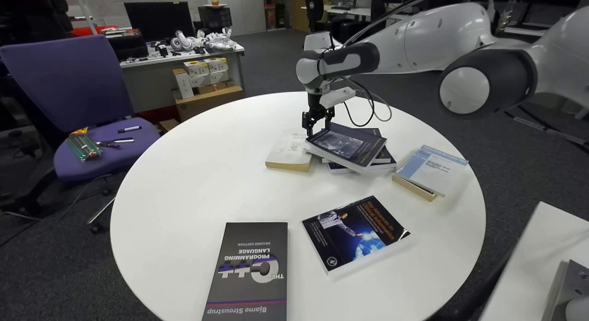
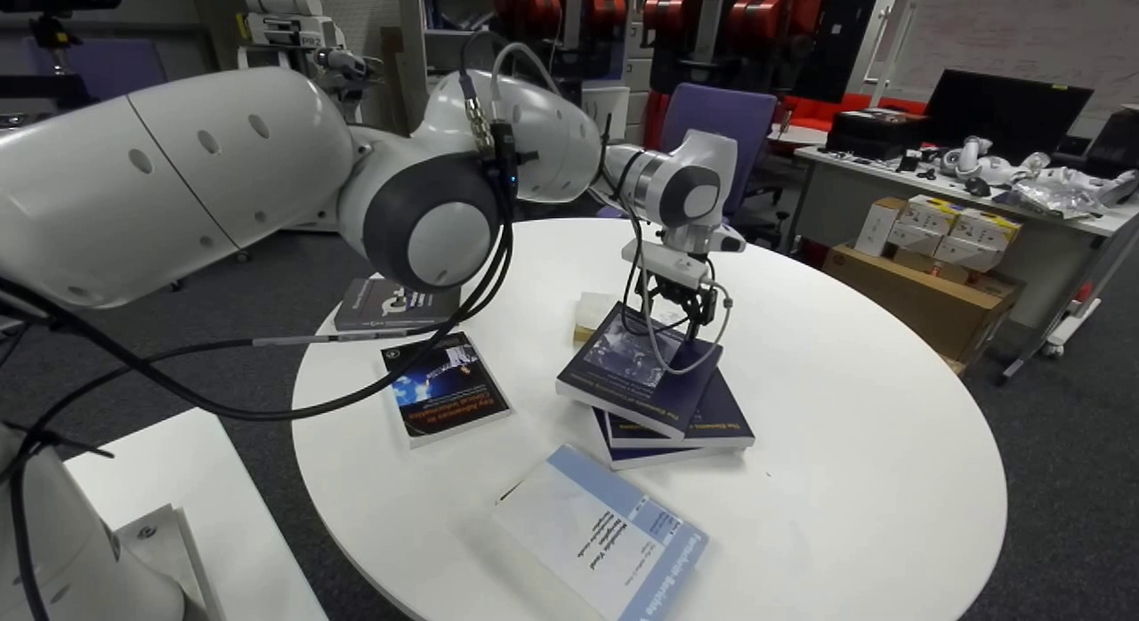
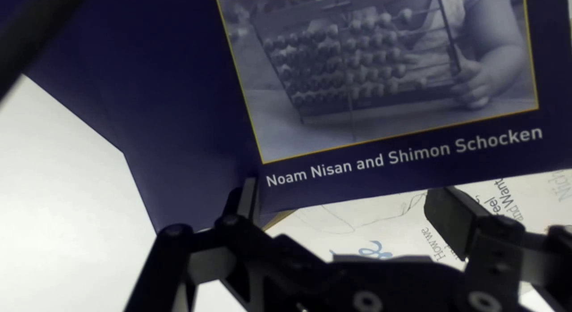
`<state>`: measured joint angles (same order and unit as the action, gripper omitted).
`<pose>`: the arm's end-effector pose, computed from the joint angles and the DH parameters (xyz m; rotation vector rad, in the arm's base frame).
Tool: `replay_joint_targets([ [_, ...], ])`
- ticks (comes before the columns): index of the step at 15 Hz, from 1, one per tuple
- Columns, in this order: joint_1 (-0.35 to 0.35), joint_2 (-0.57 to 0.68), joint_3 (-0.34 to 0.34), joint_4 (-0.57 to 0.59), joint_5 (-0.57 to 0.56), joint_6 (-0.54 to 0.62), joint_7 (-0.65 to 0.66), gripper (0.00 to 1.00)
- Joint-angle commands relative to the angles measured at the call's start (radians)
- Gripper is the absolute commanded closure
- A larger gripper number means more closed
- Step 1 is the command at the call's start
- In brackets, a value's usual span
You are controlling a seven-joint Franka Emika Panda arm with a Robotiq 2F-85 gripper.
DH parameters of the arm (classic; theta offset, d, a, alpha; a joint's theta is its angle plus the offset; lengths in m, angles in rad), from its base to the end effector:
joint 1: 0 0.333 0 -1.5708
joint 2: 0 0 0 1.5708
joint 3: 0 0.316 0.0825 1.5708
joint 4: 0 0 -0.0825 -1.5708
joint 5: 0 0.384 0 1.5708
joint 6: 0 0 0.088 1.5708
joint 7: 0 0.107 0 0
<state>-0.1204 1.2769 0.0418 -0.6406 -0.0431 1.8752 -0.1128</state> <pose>0.7946 -0.0836 0.1823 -3.1370 -0.0300 0.0653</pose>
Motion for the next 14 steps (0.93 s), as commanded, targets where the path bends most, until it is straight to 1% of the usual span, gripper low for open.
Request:
replay_joint_targets([
  [1, -0.021, 0.010, 0.024, 0.047, 0.017, -0.060, -0.052, 0.00],
  [4, 0.005, 0.016, -0.016, 0.050, -0.045, 0.000, -0.077, 0.00],
  [8, 0.019, 0.019, -0.027, 0.047, -0.108, 0.072, -0.165, 0.00],
  [11, 0.020, 0.022, -0.027, 0.043, -0.124, 0.122, -0.200, 0.00],
  [14, 0.018, 0.028, -0.021, 0.041, -0.117, 0.152, -0.200, 0.00],
])
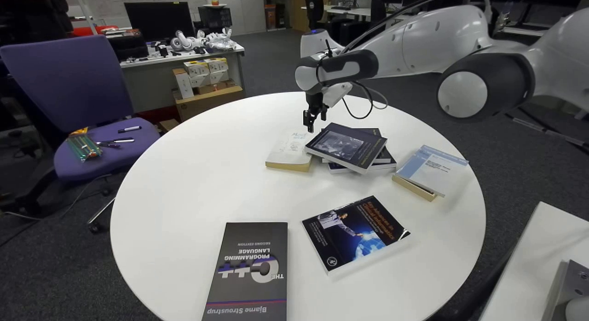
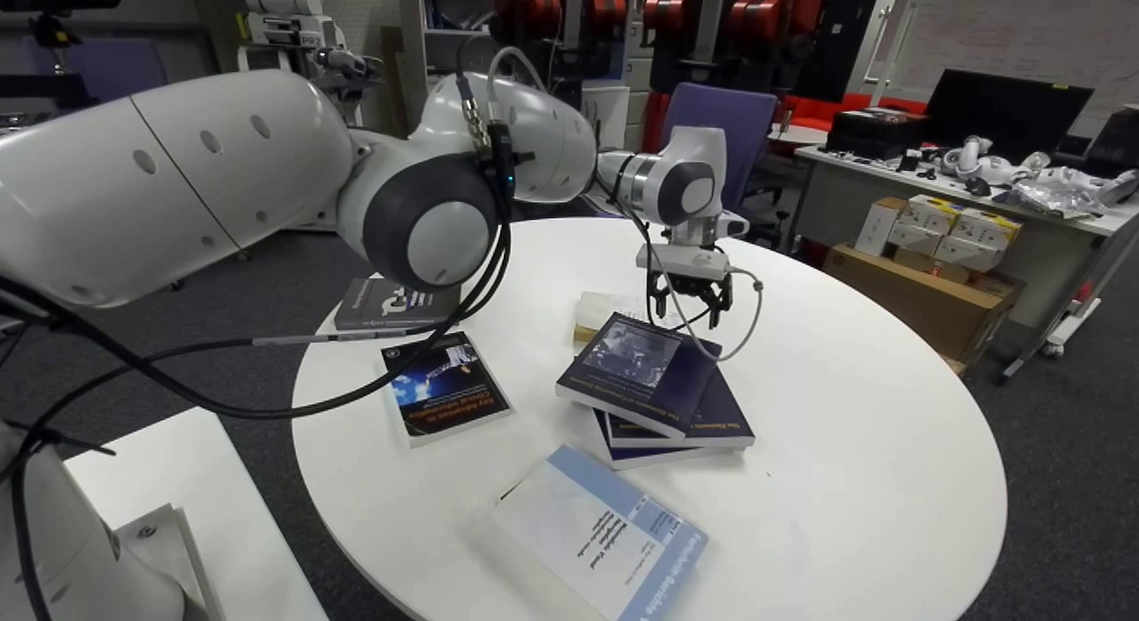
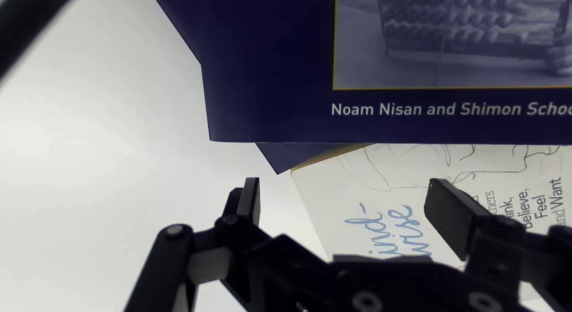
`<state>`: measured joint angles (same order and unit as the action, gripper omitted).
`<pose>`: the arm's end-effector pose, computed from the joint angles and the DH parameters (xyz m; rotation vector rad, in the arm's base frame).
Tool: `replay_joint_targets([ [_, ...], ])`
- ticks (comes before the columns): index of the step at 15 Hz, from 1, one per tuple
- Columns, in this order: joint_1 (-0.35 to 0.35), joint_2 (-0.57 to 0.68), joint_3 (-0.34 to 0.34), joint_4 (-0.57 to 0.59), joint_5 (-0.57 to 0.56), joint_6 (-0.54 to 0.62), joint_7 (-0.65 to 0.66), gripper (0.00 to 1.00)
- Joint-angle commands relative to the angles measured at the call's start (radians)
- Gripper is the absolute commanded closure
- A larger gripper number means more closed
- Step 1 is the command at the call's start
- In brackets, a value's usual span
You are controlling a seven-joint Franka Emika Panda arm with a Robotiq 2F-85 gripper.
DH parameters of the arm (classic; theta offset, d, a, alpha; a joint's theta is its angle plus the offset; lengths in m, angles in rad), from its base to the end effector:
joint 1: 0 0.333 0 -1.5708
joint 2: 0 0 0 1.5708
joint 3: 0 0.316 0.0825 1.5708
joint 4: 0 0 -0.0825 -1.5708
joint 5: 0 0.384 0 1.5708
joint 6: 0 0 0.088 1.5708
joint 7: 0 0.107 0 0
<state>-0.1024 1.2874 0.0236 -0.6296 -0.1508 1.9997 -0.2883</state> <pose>0.8082 -0.0836 0.1906 2.9863 0.3732 0.0895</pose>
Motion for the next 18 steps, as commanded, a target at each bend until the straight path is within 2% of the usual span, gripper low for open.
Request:
replay_joint_targets([
  [1, -0.001, 0.020, 0.004, 0.028, -0.002, 0.033, -0.024, 0.00],
  [4, -0.002, 0.026, 0.026, 0.019, 0.012, 0.019, -0.041, 0.00],
  [8, -0.025, 0.019, 0.117, 0.011, 0.073, -0.097, -0.164, 0.00],
  [12, -0.033, 0.025, 0.135, 0.029, 0.079, -0.225, -0.234, 0.00],
  [18, -0.069, 0.034, 0.176, 0.037, 0.089, -0.220, -0.382, 0.00],
])
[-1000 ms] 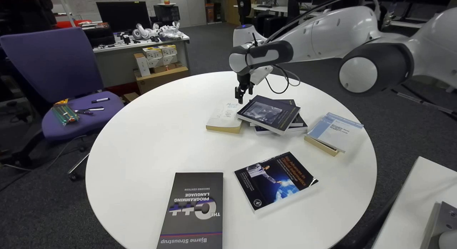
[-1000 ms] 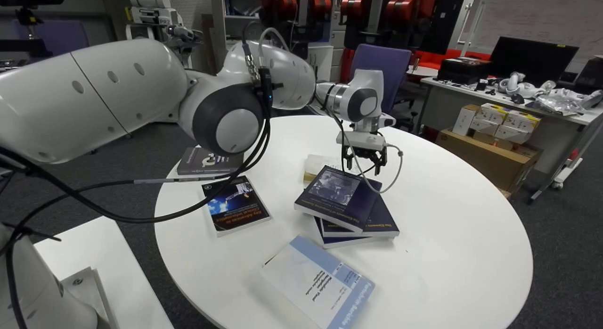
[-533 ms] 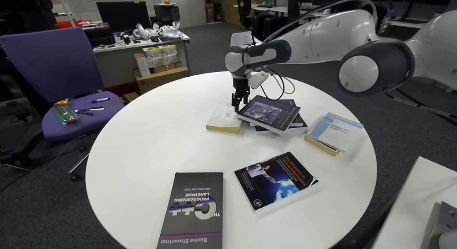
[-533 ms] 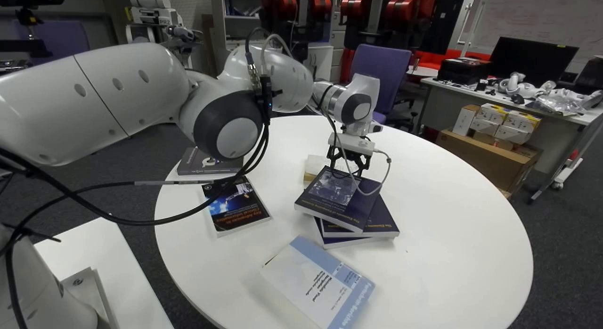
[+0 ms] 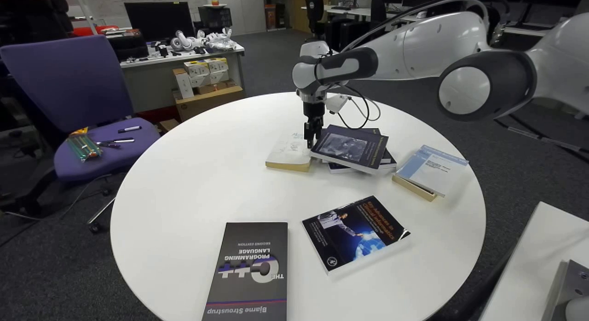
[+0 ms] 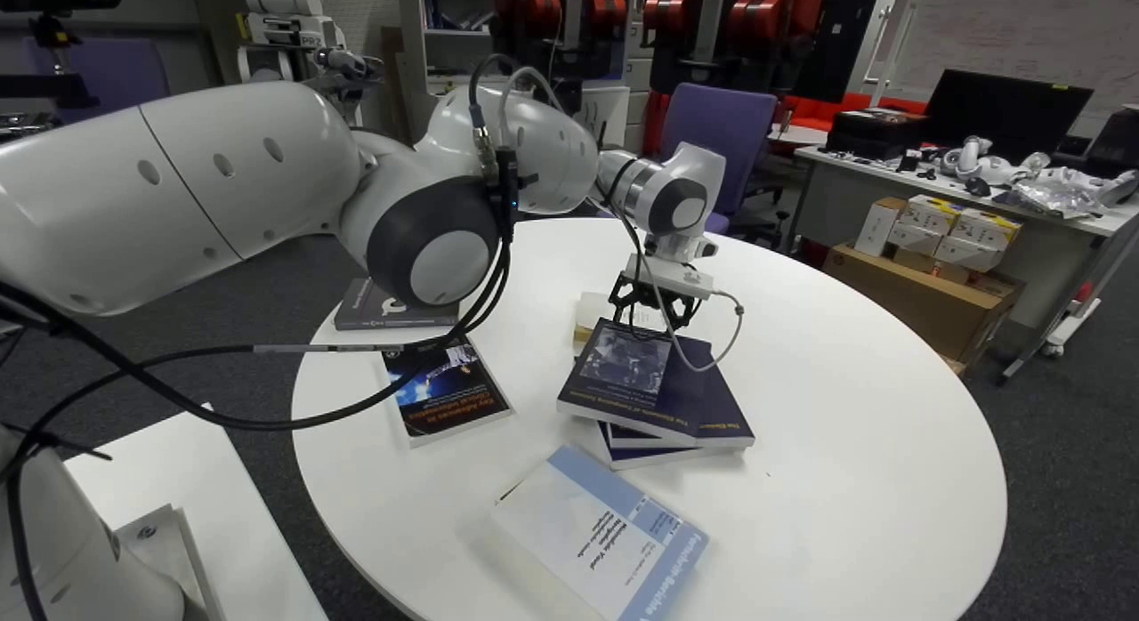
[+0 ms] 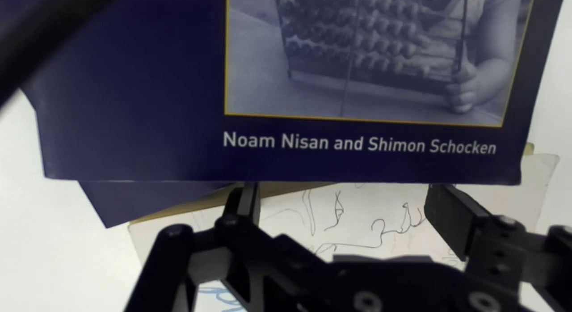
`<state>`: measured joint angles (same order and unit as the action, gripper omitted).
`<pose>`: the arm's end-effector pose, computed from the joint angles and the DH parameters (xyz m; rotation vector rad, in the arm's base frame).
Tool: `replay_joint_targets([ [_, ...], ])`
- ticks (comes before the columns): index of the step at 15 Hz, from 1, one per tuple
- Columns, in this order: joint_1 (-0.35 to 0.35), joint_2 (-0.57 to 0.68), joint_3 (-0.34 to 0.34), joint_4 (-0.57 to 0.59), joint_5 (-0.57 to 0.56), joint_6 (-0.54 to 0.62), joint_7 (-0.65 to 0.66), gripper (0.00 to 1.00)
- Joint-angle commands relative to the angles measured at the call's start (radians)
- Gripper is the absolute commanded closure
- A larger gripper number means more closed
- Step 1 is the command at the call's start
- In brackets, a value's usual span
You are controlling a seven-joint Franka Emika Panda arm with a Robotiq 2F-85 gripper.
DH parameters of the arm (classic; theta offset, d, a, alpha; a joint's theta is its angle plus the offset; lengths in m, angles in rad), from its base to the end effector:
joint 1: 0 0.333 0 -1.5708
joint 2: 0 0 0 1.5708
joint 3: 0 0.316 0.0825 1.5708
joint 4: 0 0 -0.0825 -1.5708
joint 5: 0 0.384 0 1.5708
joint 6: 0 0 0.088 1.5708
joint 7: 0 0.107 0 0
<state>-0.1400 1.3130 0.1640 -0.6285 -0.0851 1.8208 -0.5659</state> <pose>0.7878 -0.0564 0.1588 -2.9332 -0.7540 0.1265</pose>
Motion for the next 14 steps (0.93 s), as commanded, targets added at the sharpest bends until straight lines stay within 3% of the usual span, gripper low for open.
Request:
replay_joint_targets([
  [1, -0.041, 0.008, 0.045, 0.036, 0.030, -0.047, -0.131, 0.00],
  [7, -0.059, 0.011, 0.077, 0.031, 0.063, -0.077, -0.190, 0.00],
  [14, -0.002, -0.002, 0.004, 0.021, -0.077, -0.029, -0.261, 0.00],
])
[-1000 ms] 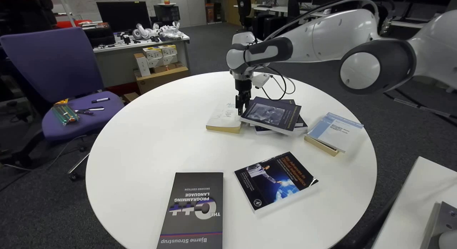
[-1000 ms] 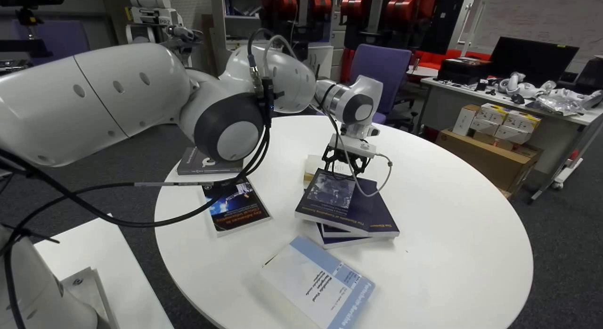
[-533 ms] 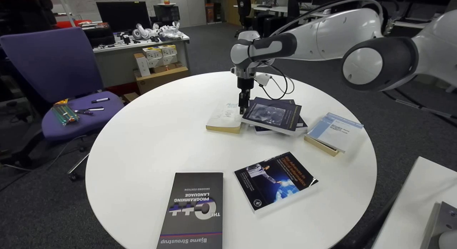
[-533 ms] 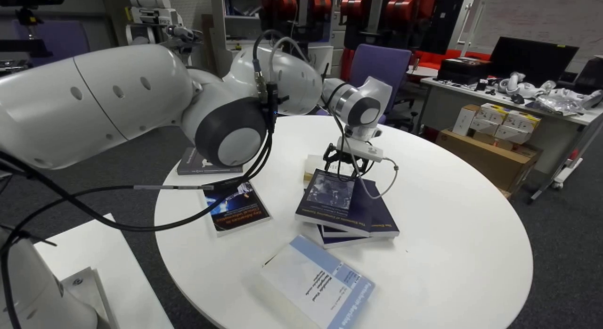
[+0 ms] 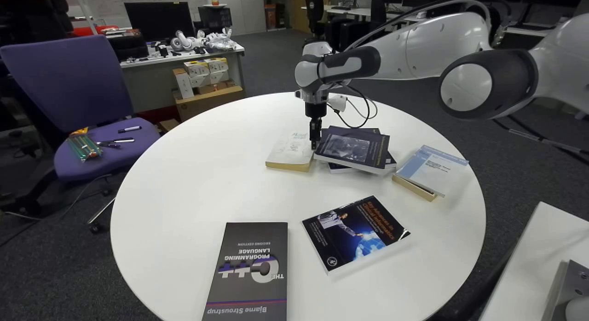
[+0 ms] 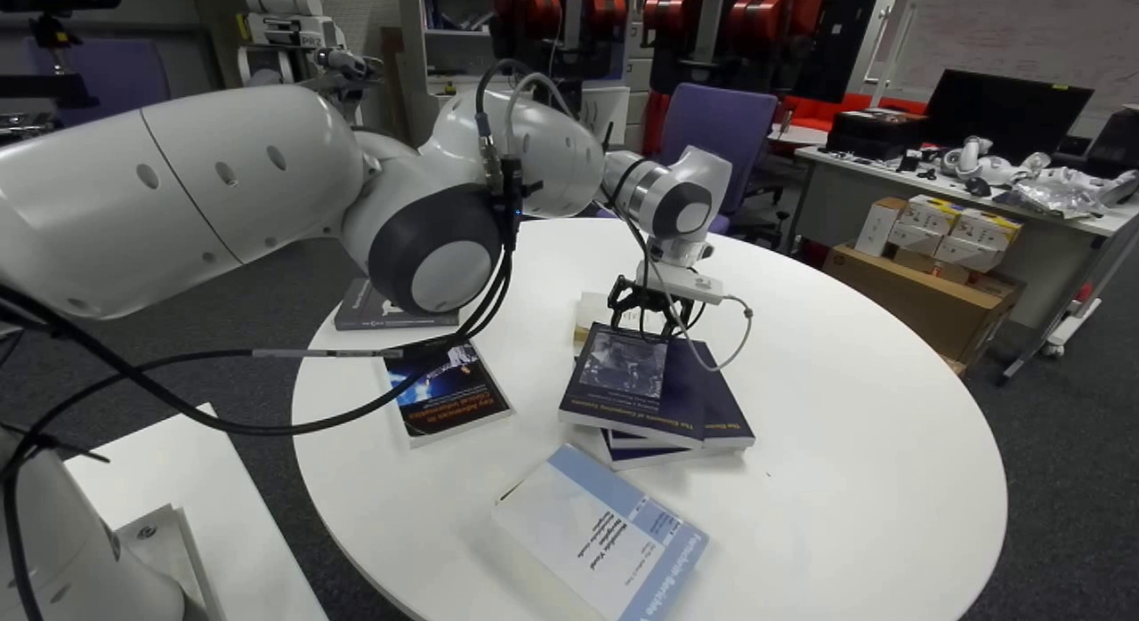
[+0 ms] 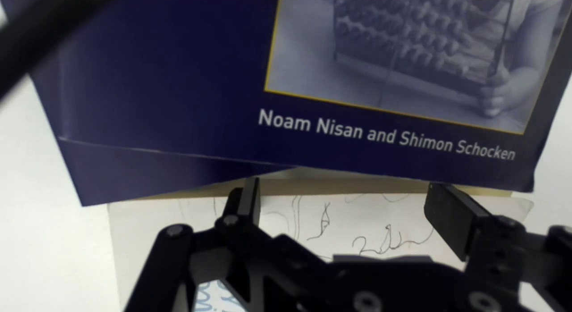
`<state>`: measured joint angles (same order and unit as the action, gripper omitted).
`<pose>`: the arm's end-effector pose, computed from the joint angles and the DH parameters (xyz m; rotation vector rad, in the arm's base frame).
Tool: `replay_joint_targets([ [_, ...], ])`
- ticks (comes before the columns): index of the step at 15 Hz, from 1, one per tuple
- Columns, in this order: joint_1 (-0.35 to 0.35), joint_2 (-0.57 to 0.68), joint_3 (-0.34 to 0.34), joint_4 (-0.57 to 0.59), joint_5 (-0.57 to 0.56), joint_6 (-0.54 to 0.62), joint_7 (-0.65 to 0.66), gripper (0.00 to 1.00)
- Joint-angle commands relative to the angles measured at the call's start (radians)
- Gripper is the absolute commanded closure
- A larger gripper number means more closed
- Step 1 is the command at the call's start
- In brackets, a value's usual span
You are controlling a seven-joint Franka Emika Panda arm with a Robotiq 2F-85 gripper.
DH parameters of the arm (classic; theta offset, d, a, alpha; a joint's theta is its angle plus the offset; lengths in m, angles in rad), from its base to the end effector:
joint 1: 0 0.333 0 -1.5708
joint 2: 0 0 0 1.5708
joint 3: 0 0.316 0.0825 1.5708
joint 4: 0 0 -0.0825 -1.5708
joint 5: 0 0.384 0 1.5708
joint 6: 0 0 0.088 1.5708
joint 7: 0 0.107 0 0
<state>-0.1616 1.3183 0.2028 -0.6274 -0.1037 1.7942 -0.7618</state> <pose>0.7842 -0.0603 0.1553 -2.8115 -1.0202 0.1326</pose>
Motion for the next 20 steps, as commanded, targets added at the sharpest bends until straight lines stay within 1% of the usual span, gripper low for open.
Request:
replay_joint_targets([
  [1, 0.024, -0.008, -0.041, 0.022, -0.077, 0.003, -0.079, 0.00],
  [4, 0.025, -0.006, -0.046, 0.030, -0.103, 0.016, -0.105, 0.00],
  [7, 0.017, -0.008, -0.037, 0.025, -0.099, 0.019, -0.126, 0.00],
  [8, 0.024, 0.000, -0.049, 0.033, -0.095, 0.035, -0.057, 0.00],
  [9, 0.028, 0.001, -0.058, 0.036, -0.095, 0.040, -0.016, 0.00],
  [10, 0.027, -0.008, -0.054, 0.039, -0.074, 0.010, 0.049, 0.00],
  [12, 0.029, -0.035, -0.044, 0.043, -0.062, 0.028, 0.129, 0.00],
  [14, 0.043, -0.060, -0.051, 0.059, -0.068, 0.018, 0.231, 0.00],
  [17, 0.089, -0.123, -0.106, 0.060, -0.127, -0.033, 0.403, 0.00],
  [18, 0.104, -0.143, -0.129, 0.055, -0.151, -0.034, 0.440, 0.00],
  [20, 0.131, -0.199, -0.164, 0.024, -0.191, -0.103, 0.492, 0.00],
])
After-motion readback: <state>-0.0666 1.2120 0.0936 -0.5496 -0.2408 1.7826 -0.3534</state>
